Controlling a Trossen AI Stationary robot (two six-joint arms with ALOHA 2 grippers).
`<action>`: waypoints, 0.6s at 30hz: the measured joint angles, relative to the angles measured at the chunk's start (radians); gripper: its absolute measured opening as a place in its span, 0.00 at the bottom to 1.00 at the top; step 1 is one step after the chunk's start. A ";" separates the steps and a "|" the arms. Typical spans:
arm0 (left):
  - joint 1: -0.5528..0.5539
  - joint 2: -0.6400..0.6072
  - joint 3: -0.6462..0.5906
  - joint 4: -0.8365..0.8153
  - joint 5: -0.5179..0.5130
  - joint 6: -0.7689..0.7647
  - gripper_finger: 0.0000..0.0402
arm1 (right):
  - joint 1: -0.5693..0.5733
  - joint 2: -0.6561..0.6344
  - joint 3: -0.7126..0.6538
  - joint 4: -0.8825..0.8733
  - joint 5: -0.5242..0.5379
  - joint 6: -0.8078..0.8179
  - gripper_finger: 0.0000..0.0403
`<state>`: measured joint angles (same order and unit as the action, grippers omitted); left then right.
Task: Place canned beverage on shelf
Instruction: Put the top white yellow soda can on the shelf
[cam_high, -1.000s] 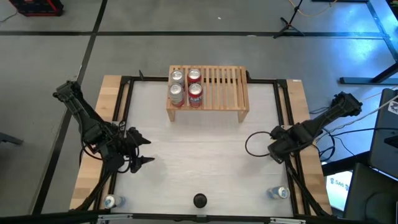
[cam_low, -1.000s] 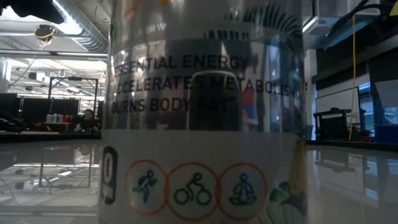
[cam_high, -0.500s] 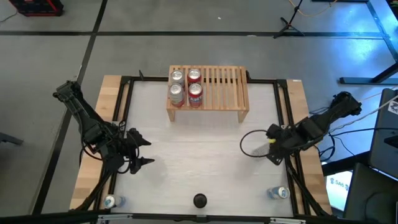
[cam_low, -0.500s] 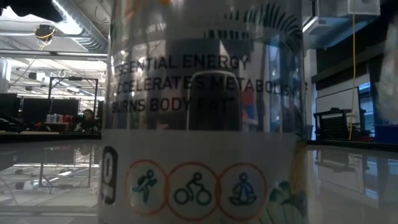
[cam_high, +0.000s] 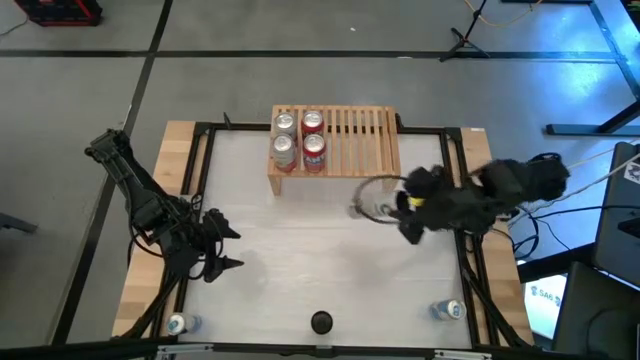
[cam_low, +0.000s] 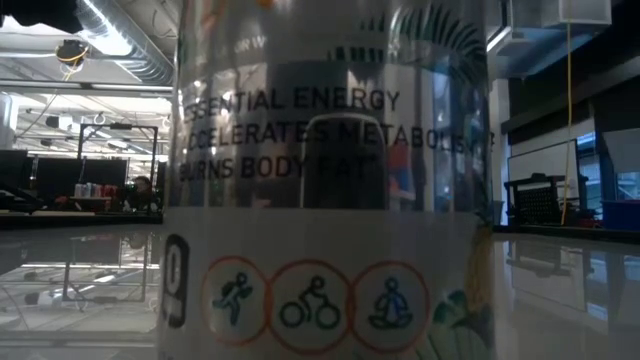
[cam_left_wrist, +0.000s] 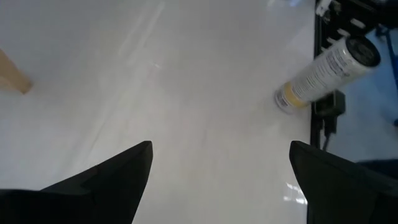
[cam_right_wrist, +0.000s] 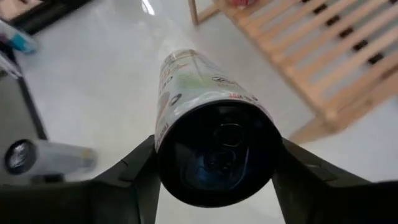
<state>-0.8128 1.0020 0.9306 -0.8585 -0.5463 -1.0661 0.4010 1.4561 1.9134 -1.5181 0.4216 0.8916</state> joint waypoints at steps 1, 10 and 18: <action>0.002 -0.001 0.000 0.000 0.012 0.003 0.92 | -0.037 0.030 0.041 -0.014 -0.017 -0.051 0.55; 0.003 -0.021 0.000 -0.001 -0.014 0.005 0.92 | -0.403 0.221 0.378 -0.052 -0.200 -0.505 0.55; 0.003 -0.021 0.000 -0.001 -0.074 0.003 0.92 | -0.608 0.292 0.432 -0.056 -0.258 -0.799 0.55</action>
<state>-0.8097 0.9813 0.9306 -0.8593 -0.6207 -1.0634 -0.2067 1.7483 2.3451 -1.5742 0.1637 0.0924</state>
